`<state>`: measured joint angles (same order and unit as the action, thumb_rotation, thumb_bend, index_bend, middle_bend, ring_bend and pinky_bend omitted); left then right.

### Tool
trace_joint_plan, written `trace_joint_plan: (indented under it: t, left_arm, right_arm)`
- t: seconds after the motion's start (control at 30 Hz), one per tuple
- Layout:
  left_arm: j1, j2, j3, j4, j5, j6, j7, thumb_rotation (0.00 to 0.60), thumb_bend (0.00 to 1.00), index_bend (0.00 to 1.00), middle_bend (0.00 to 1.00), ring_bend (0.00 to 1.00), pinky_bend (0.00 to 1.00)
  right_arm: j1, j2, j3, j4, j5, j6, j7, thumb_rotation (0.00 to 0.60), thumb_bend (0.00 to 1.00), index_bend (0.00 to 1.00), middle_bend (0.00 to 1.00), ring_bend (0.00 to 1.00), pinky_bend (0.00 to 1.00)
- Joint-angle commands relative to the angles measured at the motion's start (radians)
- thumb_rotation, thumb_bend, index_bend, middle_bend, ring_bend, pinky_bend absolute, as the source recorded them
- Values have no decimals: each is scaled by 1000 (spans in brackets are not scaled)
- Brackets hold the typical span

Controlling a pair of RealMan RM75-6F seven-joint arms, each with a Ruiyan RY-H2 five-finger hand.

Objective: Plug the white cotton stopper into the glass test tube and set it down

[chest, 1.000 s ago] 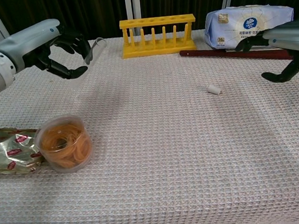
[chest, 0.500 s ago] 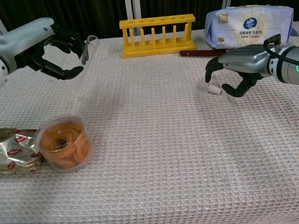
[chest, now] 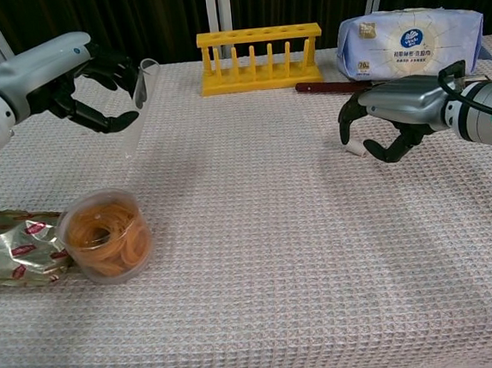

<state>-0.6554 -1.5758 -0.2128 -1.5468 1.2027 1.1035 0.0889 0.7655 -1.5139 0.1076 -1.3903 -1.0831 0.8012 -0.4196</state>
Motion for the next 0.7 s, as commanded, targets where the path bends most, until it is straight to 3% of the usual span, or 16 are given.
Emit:
trace_joint_plan:
  t: [0.03, 0.33, 0.7]
  left_arm:
    - [1, 0, -1, 1, 1, 0, -3, 600, 394, 586, 436, 278, 239]
    - [-2, -6, -1, 8, 7, -10, -9, 600, 394, 586, 433, 277, 239]
    - [2, -2, -1, 6, 13, -5, -5, 600, 394, 586, 432, 277, 238]
  right_arm:
    - [-15, 21, -10, -28, -9, 24, 0, 600, 628, 351, 168, 0, 50]
    - [-60, 81, -45, -112, -27, 91, -24, 600, 628, 357, 179, 0, 50]
    - [-72, 86, -41, -123, -73, 129, -2, 600, 589, 358, 190, 0, 50]
